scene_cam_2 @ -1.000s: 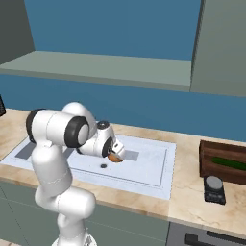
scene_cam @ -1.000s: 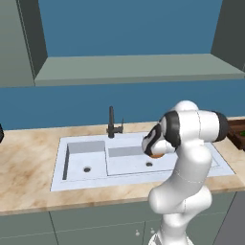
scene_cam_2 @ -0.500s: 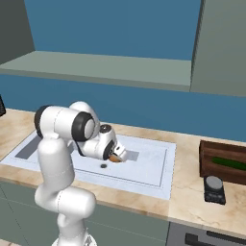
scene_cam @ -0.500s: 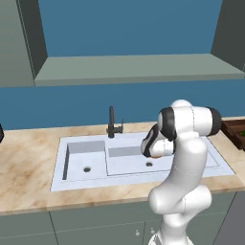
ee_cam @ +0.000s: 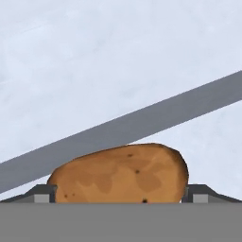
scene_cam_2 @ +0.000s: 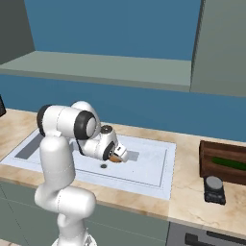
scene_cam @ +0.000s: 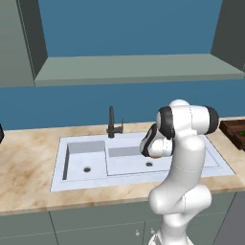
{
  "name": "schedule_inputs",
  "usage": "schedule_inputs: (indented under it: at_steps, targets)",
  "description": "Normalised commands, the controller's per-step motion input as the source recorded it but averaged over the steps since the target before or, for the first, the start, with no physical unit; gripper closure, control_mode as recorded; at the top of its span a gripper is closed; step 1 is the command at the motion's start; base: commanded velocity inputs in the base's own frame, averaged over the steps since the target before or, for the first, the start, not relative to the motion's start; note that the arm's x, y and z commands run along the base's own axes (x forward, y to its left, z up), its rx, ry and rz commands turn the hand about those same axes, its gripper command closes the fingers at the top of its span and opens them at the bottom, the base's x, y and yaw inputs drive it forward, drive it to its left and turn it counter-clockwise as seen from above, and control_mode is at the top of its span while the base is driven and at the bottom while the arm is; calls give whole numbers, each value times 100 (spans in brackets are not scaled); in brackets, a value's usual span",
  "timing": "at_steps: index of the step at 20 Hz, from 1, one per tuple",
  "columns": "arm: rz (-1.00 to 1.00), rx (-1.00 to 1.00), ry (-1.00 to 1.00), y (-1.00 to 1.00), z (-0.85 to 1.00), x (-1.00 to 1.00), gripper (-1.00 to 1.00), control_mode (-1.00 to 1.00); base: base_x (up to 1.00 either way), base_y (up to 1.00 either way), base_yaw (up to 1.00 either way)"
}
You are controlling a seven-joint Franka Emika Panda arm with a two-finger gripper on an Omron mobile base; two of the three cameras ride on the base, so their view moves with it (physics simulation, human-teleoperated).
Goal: Pick up all produce items and place them in the sink. Turn on the sink faucet to wash them. Then turn the sink off and put them in the tray.
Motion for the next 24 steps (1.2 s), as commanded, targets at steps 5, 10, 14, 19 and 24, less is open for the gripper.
schedule_inputs:
  at_steps: [5, 10, 14, 19, 24]
  targets:
    - [1, 0, 0, 0, -44, 7, -100, -100, 0, 0, 0]
    - [0, -1, 0, 0, -71, 4, -100, -100, 0, 0, 0]
    - [0, 0, 0, 0, -59, 0, -100, -100, 0, 0, 0]
    - [-4, 0, 0, 0, -38, -1, -100, -100, 0, 0, 0]
    - [-4, 0, 0, -10, -32, -25, -100, -100, 0, 0, 0]
